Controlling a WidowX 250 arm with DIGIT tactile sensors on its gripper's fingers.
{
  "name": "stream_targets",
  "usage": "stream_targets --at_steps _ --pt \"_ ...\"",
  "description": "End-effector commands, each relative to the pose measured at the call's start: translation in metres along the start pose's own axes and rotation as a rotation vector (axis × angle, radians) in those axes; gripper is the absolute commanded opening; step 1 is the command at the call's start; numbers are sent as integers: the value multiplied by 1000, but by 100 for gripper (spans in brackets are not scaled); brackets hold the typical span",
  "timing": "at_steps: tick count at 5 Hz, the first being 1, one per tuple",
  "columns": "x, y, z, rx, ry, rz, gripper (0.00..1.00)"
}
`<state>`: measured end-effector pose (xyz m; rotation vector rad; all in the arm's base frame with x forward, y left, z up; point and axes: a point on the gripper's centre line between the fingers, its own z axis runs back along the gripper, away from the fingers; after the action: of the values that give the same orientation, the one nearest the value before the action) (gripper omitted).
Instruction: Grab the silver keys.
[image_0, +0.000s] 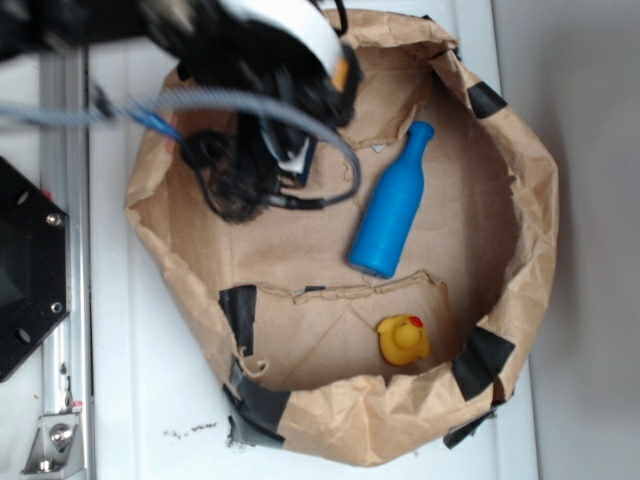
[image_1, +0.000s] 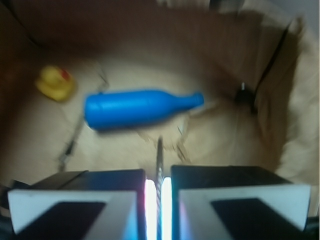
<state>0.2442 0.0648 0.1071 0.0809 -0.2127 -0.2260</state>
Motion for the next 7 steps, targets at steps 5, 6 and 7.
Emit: stream_targets --at_steps 5,6,7 --pt "14 -36 1 195 -40 -56 0" --pt "15 -34 -2 186 -44 -35 0" --pt "15 -33 -6 107 -12 -41 0"
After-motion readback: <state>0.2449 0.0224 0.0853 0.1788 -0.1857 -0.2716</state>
